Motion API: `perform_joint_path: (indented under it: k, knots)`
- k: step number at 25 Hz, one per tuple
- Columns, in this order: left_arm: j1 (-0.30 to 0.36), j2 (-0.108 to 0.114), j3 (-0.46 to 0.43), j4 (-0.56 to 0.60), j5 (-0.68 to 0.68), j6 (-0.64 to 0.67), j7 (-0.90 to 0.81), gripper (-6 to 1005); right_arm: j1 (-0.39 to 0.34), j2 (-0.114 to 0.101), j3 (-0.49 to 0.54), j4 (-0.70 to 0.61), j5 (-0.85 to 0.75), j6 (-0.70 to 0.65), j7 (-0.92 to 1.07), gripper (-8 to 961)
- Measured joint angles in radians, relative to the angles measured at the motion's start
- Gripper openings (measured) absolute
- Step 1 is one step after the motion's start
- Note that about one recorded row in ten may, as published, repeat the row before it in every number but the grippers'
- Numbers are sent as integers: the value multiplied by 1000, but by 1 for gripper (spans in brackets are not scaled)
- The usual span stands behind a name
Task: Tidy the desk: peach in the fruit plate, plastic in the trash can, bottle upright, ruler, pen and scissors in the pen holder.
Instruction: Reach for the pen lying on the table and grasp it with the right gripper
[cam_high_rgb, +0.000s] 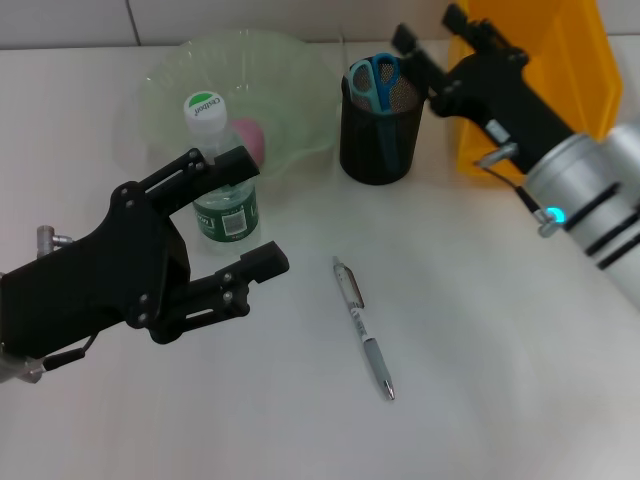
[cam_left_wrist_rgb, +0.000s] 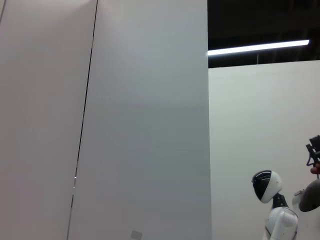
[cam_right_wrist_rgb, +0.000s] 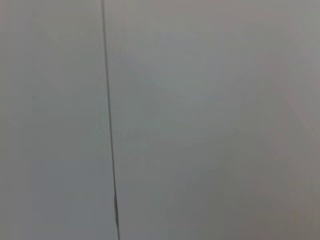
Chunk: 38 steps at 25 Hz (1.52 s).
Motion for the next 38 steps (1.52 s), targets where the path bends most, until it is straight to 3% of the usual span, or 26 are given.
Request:
perform_joint_path:
  k: [1,2,6,10,11,12,15,16,17,21,23,29,31,38]
  knots:
    - [0,0,-2,0,3,0,-1,808,-19,-7,-3,-43,-23,-93,140,545]
    - [0,1,-4,1,6,0,-1,808,-19,-7,-3,-43,-23,-93,140,567]
    - [6,9,-7,0,47,-6,6,808,-24,-24,-8,-244,-165,-254,612,673]
    - [3,12,-45,-10,121,-8,0,808,14,-2,-102,-565,-287,-377,1030,748]
    - [2,12,-65,-15,146,-9,-4,808,23,6,-261,-737,-294,-408,1217,759]
    - [2,12,-65,-15,146,-9,-4,808,23,6,-261,-737,-294,-408,1217,771]
    - [6,12,-110,-24,190,-10,-6,808,9,5,-555,-961,-295,-400,1477,781]
    - [11,12,-130,-35,209,-11,-7,808,-17,4,-750,-1116,-307,-372,1662,780]
    - [11,12,-130,-35,209,-11,-7,808,-17,4,-750,-1116,-307,-372,1662,780]
    - [29,23,-170,-63,266,-38,8,808,-36,0,-1101,-1452,-442,-350,2064,777]
    - [34,24,-181,-63,287,-46,7,809,-20,0,-1150,-1504,-478,-363,2141,776]
    - [74,25,-269,-61,366,-50,8,803,125,2,-1345,-1574,-611,-472,2445,775]
    - [80,24,-275,-61,371,-49,8,799,177,7,-1478,-1570,-670,-458,2558,775]
    - [81,23,-270,-63,379,-49,9,799,237,14,-1612,-1477,-694,-381,2635,774]
